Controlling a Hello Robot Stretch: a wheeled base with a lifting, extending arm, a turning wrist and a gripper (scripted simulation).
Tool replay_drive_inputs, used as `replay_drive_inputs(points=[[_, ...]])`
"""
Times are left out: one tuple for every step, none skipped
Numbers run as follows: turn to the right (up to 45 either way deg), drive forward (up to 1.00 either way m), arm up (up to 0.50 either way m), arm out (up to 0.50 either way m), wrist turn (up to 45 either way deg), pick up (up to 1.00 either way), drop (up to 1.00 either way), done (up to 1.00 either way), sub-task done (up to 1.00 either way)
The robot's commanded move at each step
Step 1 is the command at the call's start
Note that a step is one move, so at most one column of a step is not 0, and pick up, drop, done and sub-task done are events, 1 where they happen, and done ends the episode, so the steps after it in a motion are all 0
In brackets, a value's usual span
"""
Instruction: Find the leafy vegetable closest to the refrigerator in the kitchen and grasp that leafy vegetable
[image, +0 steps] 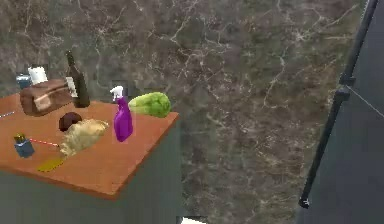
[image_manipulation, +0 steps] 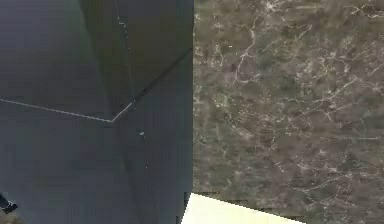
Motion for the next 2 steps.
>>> replay_drive_inputs(points=[[-45.0,0.0,0.0,0.0,0.0,0.0,0.0,0.0,0.0],[-45.0,0.0,0.0,0.0,0.0,0.0,0.0,0.0,0.0]])
